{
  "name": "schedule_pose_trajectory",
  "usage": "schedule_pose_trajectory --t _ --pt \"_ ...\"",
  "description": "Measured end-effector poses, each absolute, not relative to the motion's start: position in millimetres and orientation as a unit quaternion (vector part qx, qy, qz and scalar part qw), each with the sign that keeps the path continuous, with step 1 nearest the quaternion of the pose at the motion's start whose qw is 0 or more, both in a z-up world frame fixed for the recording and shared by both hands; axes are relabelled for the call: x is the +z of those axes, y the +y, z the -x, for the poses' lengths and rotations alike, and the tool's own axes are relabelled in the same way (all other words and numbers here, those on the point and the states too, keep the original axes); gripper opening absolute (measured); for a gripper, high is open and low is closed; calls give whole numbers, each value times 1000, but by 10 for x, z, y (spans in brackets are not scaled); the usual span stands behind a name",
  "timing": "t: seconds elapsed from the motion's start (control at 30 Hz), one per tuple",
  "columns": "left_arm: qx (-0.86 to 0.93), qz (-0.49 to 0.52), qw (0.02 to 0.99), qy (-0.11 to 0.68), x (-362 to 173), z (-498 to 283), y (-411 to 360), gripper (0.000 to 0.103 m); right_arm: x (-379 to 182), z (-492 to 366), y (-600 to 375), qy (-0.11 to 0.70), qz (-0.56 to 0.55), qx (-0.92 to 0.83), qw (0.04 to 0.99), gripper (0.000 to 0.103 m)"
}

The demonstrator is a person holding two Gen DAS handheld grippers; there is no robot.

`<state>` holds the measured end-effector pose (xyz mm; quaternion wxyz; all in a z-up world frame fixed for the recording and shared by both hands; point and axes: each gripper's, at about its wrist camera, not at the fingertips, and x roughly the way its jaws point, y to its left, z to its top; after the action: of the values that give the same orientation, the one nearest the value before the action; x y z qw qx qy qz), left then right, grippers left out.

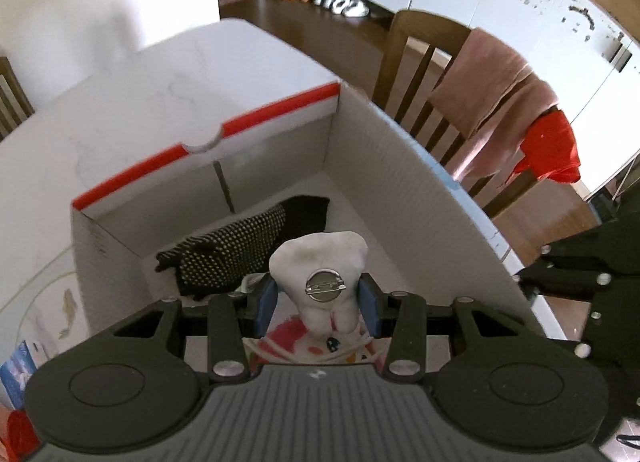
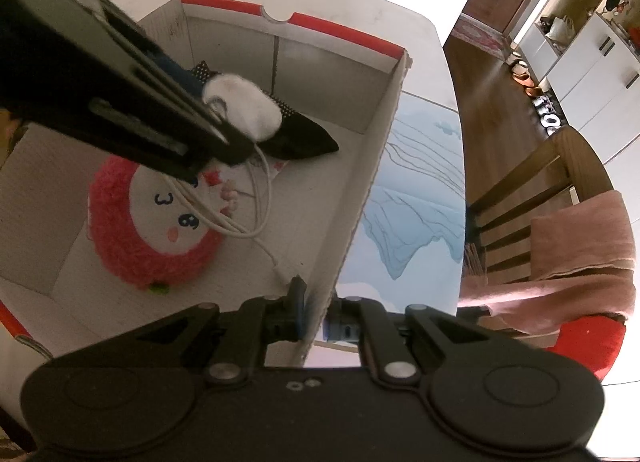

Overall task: Organize objects
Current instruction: 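Carry the tooth plush with the left gripper over the box, then lower the tooth plush into the box and open the left gripper, then move the left gripper back to the red cloth on the pink hoodie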

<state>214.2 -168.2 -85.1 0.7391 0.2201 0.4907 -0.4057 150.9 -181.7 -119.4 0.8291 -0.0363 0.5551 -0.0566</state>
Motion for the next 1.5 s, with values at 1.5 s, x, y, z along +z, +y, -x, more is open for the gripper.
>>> schedule_pose_trajectory --t 1.5 --pt "-350 -135 810 450 -164 -2130 57 70 -1191 -1549 -1885 560 47 -65 825 6"
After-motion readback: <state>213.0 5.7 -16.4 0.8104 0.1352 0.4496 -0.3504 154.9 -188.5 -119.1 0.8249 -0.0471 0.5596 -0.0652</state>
